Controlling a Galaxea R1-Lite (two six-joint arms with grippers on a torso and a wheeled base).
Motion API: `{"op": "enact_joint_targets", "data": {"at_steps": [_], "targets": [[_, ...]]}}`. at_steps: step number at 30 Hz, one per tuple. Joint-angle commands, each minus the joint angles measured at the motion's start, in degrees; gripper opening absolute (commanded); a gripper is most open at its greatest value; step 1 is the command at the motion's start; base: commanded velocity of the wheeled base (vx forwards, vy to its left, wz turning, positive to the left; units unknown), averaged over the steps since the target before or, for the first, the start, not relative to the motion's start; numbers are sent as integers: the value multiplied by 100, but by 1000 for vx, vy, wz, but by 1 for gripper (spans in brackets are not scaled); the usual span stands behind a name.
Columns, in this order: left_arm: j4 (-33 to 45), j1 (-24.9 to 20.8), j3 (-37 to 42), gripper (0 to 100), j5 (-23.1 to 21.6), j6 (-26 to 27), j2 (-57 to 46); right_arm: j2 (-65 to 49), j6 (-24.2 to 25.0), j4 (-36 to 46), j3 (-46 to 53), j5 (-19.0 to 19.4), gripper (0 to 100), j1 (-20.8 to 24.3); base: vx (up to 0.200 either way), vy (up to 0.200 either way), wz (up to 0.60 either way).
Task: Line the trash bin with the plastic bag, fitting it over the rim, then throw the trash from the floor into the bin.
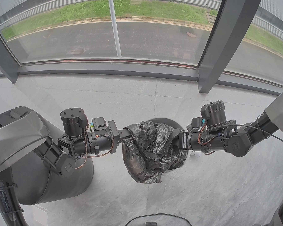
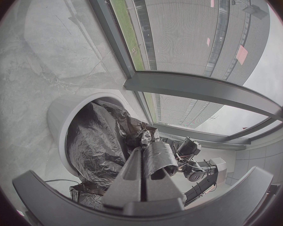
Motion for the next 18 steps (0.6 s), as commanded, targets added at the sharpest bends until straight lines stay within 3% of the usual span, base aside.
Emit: {"op": "enact_joint_targets", "data": {"at_steps": [1,9,18], "targets": [[9,-22,98,0,-5,-9,-14,-201,36,54,148,1,0,10,0,0,0],[-71,-101,133,0,21,18,258,-588,53,-16,1036,10,0,-17,0,0,0],[-536,-48,98,0,21,9,584,-518,-8,-52,1449,54,0,-483,0,0,0]]}}
